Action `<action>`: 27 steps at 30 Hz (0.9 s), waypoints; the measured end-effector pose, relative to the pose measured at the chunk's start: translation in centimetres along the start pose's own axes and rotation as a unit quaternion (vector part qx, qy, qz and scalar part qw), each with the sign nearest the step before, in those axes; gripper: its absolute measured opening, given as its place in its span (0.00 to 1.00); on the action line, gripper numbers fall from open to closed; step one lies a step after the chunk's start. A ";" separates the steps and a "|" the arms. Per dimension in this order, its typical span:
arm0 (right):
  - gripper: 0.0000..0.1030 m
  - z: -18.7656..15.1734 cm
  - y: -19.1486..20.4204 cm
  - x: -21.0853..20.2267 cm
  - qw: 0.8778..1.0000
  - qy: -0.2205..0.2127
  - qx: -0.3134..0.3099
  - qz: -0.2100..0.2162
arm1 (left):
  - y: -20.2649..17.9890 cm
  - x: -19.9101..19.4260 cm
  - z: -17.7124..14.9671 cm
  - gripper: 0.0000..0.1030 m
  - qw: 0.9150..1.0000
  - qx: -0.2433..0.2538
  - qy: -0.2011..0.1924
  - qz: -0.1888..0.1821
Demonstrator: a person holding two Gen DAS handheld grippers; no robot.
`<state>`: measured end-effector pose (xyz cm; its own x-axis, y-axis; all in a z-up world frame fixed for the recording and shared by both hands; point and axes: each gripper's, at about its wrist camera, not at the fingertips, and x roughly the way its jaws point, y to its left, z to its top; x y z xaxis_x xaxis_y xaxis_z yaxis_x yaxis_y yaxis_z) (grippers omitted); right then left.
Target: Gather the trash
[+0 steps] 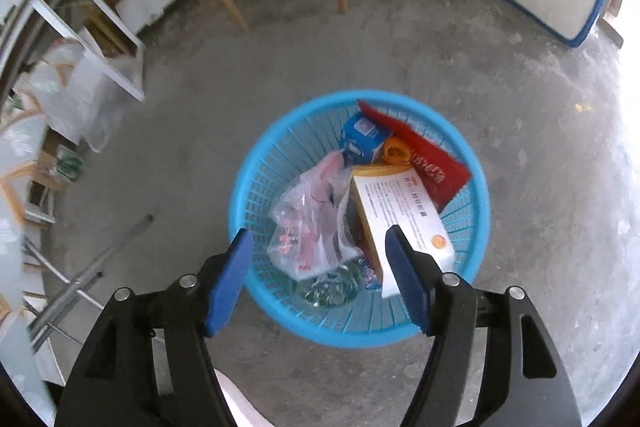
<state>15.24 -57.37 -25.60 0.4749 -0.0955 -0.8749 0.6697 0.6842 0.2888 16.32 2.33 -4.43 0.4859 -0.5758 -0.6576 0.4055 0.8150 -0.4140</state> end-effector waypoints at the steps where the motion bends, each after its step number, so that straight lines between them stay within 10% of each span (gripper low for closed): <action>1: 0.65 -1.0 0.8 -2.3 1.000 -0.008 0.001 0.011 | -0.2 -0.3 -0.1 0.88 1.000 0.003 -0.006 0.002; 13: 0.94 -14.1 11.6 -26.3 0.962 -0.181 -0.154 0.132 | -3.8 -5.0 0.1 0.92 0.993 -0.029 -0.106 0.044; 21: 0.94 -22.3 16.4 -34.2 0.935 -0.268 -0.210 0.102 | -9.2 -5.0 -1.5 0.92 0.981 -0.001 -0.117 0.154; 27: 0.94 -25.1 16.9 -34.6 0.948 -0.253 -0.191 -0.016 | -13.2 -4.2 -3.9 0.92 0.978 0.039 -0.113 0.169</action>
<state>-4.16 -24.37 -0.25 0.7360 -0.3896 -0.5536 0.4791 0.8775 0.0195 5.87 -5.80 1.33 0.7575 -0.2820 -0.5888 0.2460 0.9587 -0.1428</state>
